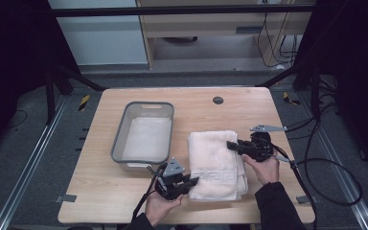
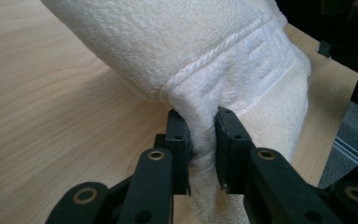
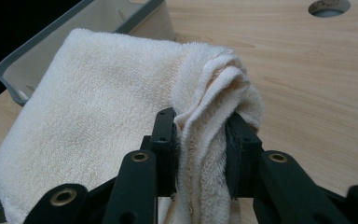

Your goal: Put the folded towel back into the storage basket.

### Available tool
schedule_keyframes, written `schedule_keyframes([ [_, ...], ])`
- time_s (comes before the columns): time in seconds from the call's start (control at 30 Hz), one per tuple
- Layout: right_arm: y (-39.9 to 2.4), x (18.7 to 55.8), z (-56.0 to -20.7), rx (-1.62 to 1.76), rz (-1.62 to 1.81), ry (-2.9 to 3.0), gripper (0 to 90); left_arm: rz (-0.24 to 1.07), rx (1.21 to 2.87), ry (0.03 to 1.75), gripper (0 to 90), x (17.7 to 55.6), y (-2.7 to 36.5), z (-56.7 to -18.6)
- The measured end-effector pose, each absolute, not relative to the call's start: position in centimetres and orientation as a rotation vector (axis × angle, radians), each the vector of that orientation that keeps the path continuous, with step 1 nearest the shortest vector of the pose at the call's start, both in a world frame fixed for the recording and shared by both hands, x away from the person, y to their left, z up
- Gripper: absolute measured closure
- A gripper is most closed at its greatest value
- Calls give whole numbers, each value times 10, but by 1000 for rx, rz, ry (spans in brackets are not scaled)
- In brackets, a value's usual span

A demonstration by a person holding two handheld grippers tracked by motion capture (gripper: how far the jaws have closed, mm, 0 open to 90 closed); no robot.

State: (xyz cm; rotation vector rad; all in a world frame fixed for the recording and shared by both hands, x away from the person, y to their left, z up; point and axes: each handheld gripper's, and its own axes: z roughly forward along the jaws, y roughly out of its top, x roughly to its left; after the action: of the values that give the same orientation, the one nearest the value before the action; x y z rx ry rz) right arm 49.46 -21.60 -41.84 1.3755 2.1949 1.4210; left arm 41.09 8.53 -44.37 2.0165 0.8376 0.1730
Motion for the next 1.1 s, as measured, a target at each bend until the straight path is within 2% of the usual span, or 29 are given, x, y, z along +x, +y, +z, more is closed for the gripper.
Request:
schedule_keyframes([
  [0.4,-206,493,-385,1284,1484,2125,689,260,1970,803,766,411,98,-416],
  [1.1,-176,506,-357,1220,1529,2064,689,346,1922,828,766,420,126,-386],
])
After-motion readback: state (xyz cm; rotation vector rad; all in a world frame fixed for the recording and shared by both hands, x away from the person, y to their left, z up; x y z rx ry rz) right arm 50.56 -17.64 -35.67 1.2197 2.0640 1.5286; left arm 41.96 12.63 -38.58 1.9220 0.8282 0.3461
